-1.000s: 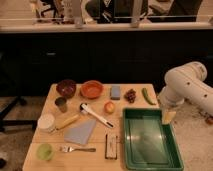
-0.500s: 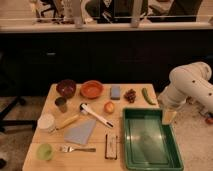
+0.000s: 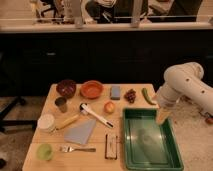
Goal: Place apple in plastic cup
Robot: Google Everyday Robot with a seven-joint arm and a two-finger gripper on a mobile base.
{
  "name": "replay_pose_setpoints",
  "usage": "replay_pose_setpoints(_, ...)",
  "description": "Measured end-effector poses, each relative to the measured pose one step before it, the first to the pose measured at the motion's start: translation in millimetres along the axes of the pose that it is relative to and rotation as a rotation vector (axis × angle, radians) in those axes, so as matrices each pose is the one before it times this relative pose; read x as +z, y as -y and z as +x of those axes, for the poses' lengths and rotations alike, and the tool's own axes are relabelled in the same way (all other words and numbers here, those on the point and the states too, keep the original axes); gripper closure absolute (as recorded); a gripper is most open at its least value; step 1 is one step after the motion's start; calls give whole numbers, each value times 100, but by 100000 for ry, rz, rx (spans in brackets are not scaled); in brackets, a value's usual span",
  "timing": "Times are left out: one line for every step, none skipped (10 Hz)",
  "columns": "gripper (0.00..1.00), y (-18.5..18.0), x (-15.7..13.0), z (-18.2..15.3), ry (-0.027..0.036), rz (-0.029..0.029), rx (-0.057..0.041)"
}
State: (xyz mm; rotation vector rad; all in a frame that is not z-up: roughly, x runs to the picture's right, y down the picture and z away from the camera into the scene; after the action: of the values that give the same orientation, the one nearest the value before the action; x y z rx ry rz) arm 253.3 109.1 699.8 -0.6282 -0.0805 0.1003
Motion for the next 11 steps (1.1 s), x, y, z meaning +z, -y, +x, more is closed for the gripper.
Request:
replay_pose_setpoints(20,49,336,-434,1515,-62,998)
replay_pose_setpoints(20,6,299,-402,992,20,645)
replay_pose_setpoints(20,24,378,-655,694,-178,148)
replay_pose_setpoints(20,81,391,-819,437,-187,-78)
replay_pose_setpoints(20,53,460,-872,-168,-297,-235)
replay_pose_setpoints(20,-10,324,-651,-13,-148,-735)
replay_pose_setpoints(20,-14,388,-869,-275,8,-1343)
replay_pose_setpoints(20,92,367,-931,-1013,777,-1519)
replay_pose_setpoints(20,212,239,-761,-151,901,-1319)
replay_pose_setpoints(20,231,220,-589,-119,877,-924)
replay_pose_setpoints(20,259,199,-356,-267,893,-677)
